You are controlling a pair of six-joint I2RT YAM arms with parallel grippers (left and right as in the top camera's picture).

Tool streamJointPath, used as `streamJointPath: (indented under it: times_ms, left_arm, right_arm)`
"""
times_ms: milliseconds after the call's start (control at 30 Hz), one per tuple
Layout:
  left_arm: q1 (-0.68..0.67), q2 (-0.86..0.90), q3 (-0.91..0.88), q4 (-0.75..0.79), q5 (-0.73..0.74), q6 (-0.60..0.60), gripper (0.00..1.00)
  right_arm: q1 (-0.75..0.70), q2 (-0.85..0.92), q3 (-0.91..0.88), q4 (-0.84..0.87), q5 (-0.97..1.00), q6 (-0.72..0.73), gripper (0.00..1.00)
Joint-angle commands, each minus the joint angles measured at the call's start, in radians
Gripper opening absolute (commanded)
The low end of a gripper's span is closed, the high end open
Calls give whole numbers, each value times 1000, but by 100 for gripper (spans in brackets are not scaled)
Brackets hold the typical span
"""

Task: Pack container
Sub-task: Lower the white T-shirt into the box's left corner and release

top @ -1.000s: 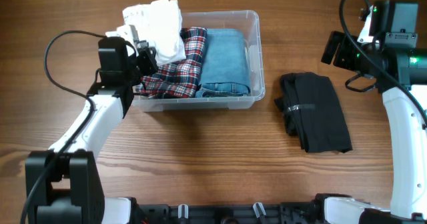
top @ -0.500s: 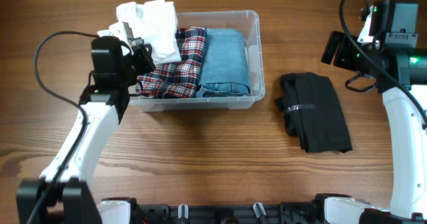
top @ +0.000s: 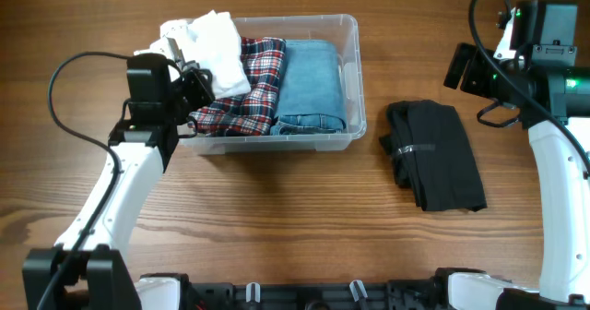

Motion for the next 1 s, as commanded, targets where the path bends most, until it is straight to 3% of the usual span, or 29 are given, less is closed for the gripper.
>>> streamJointPath:
  times_ms: [0,367,700,767,833,867,967]
  left_arm:
    - [4,10,12,19,9,-3,44]
    - [4,-117,13,-31,-4,-3,46]
    - [4,-147,12,-158,-85,5,60]
    - [4,-148,13,-146,-85,4,53]
    - [3,-156,13,-105,-84,3,33]
    - [3,-162,13,-90,-84,3,28]
    - [3,-207,13,-26,-81,-4,20]
  right_arm:
    - [-3,8,-4,0,17,-13,100]
    - [-3,8,-4,0,17,-12,100]
    - [-3,8,-4,0,17,-12,100]
    - [-3,8,-4,0,17,-12,100]
    - [-3,8,-4,0,17,-12,100]
    - [-3,8,-4,0,17,-12,100]
    - [-3,8,-4,0,17,-12,100]
